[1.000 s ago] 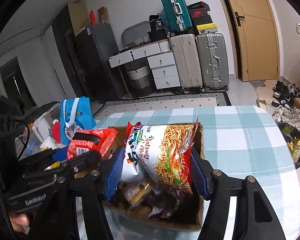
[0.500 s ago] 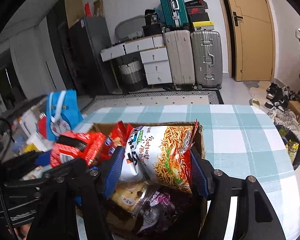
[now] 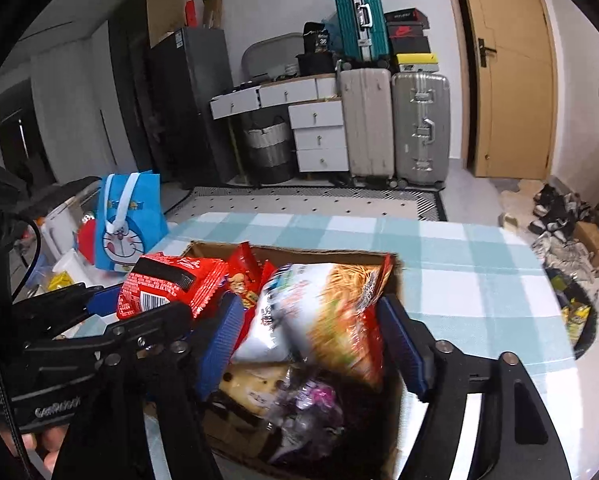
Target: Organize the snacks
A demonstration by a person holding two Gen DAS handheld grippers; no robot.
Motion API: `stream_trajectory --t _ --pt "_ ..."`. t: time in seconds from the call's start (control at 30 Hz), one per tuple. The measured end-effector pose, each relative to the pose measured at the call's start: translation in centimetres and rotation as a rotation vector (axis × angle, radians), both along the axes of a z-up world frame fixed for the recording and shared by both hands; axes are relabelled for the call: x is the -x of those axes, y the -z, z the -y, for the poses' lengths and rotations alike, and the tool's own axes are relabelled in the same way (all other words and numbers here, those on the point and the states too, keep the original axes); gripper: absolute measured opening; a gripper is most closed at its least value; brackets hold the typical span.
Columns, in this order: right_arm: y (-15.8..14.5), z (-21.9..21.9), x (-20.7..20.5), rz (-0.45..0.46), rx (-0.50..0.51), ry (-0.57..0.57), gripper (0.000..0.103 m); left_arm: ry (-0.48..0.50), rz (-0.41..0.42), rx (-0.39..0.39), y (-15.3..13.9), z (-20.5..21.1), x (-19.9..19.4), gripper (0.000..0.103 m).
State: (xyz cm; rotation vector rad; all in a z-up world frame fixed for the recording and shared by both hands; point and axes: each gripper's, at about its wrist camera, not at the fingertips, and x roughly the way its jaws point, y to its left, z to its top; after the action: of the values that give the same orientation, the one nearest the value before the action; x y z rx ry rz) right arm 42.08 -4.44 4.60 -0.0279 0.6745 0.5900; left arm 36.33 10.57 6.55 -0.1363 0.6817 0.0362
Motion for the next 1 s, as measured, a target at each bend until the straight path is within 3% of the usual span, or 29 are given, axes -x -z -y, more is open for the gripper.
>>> stream_trajectory --t 0.27,0.33,0.47,0.53,0.63,1.0 --pt "-0.4 2.1 1.8 0.020 0.035 0.004 0.095 0.034 -0.002 0.013 0.3 0.5 -0.9 0.048" --pt "-0.4 2.6 2.2 0.017 0.032 0.011 0.098 0.031 -0.002 0.002 0.2 0.8 -0.7 0.055" --pt "-0.6 3.5 3.1 0.018 0.034 0.029 0.102 0.024 0.054 0.014 -1.1 0.8 1.0 0.084" --pt "-0.6 4.1 3.7 0.016 0.020 0.031 0.102 0.017 0.078 0.015 -1.7 0.9 2.2 0.089" --pt "-0.5 5.2 4.9 0.012 -0.020 0.007 0.102 0.016 0.101 0.012 -2.4 1.1 3.9 0.102" --pt "-1.1 6.0 9.3 0.070 -0.058 -0.026 0.102 0.014 0.173 -0.001 -2.9 2.2 10.7 0.102"
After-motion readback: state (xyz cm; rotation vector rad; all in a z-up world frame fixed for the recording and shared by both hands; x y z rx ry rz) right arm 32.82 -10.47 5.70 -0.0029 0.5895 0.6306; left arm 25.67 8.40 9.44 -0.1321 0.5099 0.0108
